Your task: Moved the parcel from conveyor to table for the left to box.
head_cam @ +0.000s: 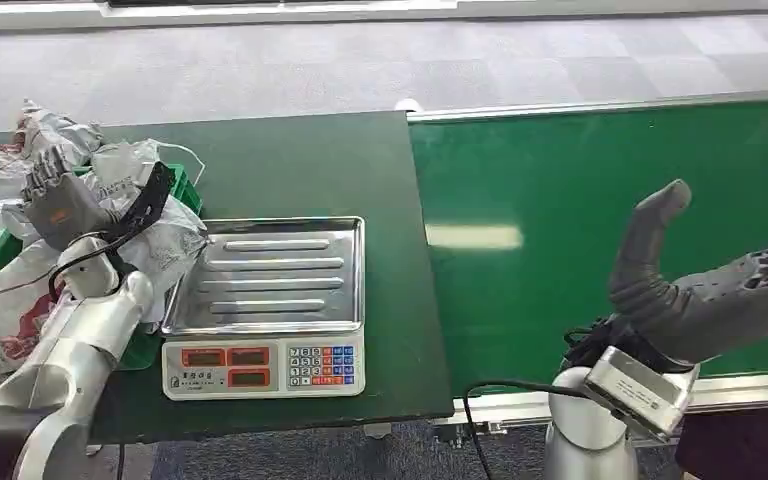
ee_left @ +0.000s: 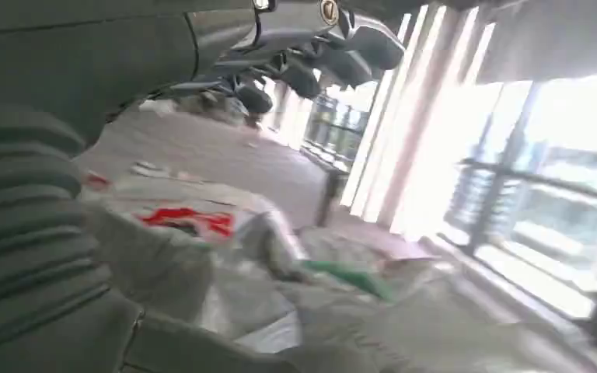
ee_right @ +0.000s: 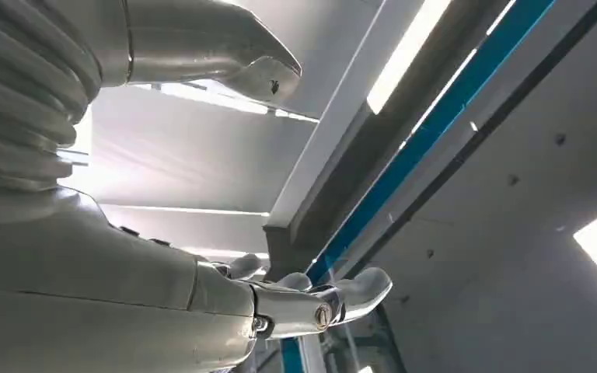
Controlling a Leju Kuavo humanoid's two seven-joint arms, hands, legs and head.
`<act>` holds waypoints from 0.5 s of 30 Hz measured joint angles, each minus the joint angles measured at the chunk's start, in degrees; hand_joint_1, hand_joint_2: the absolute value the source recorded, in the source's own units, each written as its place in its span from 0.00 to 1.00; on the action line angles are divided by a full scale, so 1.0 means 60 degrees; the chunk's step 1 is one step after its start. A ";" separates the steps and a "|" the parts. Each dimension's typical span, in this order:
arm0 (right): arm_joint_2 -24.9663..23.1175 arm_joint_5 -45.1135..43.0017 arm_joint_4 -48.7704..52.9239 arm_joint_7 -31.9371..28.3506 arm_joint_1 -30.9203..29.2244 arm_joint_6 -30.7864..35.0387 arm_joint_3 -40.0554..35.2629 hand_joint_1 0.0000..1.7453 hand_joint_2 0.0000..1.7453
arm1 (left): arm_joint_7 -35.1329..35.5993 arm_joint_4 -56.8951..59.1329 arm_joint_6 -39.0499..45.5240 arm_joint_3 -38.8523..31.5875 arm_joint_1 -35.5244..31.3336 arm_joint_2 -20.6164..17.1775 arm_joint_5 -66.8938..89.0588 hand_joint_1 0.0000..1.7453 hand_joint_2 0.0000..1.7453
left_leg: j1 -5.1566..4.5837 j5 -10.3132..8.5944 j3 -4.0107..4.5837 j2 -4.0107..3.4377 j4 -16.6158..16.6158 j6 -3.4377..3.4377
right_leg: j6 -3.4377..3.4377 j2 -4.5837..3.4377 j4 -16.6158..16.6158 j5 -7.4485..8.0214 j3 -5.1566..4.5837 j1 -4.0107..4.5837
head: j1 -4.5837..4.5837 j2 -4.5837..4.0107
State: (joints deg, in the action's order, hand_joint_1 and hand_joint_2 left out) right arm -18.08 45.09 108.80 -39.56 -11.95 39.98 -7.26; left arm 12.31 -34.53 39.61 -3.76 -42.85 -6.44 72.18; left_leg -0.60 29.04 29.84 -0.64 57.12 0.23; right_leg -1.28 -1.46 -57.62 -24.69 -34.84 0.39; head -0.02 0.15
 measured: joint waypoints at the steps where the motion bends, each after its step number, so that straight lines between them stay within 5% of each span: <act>1: 0.0004 0.0000 -0.0029 -0.0036 0.0000 0.0000 0.0000 0.00 1.00 | -0.2162 -0.0826 0.0057 -0.1047 -0.0040 0.0446 -0.0512 0.00 0.00 | 0.0012 -0.0006 0.0032 0.0036 0.0010 -0.0005 | 0.0000 0.0037 -0.0003 0.0000 -0.0007 0.0019 | 0.0001 0.0000; 4: 0.0004 0.0022 -0.0146 -0.0076 -0.0020 -0.0018 -0.0011 0.00 1.00 | -0.8922 -0.2264 0.0105 -0.4058 -0.0281 0.1596 -0.2866 0.00 0.00 | 0.0002 0.0016 0.0041 -0.0048 0.0002 0.0007 | 0.0005 -0.0026 -0.0005 0.0006 0.0001 -0.0040 | -0.0026 0.0000; 5: 0.0004 0.0025 -0.0182 -0.0076 -0.0019 -0.0018 -0.0011 0.00 1.00 | -0.9971 -0.2898 0.0113 -0.4732 -0.0170 0.1858 -0.4305 0.00 0.00 | -0.0012 0.0029 -0.0033 -0.0117 -0.0003 0.0003 | 0.0005 -0.0103 -0.0005 0.0006 0.0002 -0.0049 | -0.0026 0.0000; 7: 0.0004 0.0026 -0.0255 -0.0080 -0.0026 -0.0018 -0.0011 0.00 1.00 | -0.9841 -0.4057 0.0116 -0.5477 0.0107 0.2415 -0.6433 0.00 0.00 | -0.0013 0.0041 -0.0040 -0.0150 -0.0003 -0.0005 | 0.0005 -0.0129 -0.0003 0.0006 0.0000 -0.0040 | -0.0014 0.0000; 10: 0.0007 0.0007 -0.0353 -0.0076 -0.0037 -0.0018 -0.0011 0.00 1.00 | -0.9047 -0.5892 0.0113 -0.4903 0.0753 0.2890 -0.7974 0.00 0.00 | -0.0005 0.0026 -0.0008 -0.0015 -0.0001 -0.0007 | 0.0011 -0.0020 0.0001 -0.0009 0.0010 -0.0018 | -0.0022 0.0000; 11: 0.0007 -0.0011 -0.0379 -0.0076 -0.0042 -0.0018 -0.0011 0.00 1.00 | -0.8955 -0.6278 0.0109 -0.4469 0.0888 0.2924 -0.8243 0.00 1.00 | 0.0009 0.0022 0.0009 0.0037 -0.0001 -0.0009 | 0.0011 0.0042 0.0001 -0.0011 0.0017 -0.0017 | -0.0029 0.0000; 15: 0.0007 -0.0727 -0.0518 -0.0076 -0.0030 -0.0018 -0.0026 0.00 1.00 | -0.8799 -0.8328 -0.0187 -0.2705 0.1877 0.3004 -1.0525 0.00 1.00 | 0.0008 0.0015 0.0007 0.0059 -0.0004 -0.0001 | 0.0009 0.0066 0.0001 -0.0014 0.0024 -0.0022 | -0.0022 0.0000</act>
State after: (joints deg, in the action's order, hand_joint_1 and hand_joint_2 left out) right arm -18.03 40.73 105.70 -40.02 -12.13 39.87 -7.41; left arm -40.48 -84.50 38.49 -19.98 -31.59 11.59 9.03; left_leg -0.56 29.14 29.88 -0.29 57.10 0.22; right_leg -1.23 -1.07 -57.62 -24.78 -34.69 0.26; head -0.15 0.15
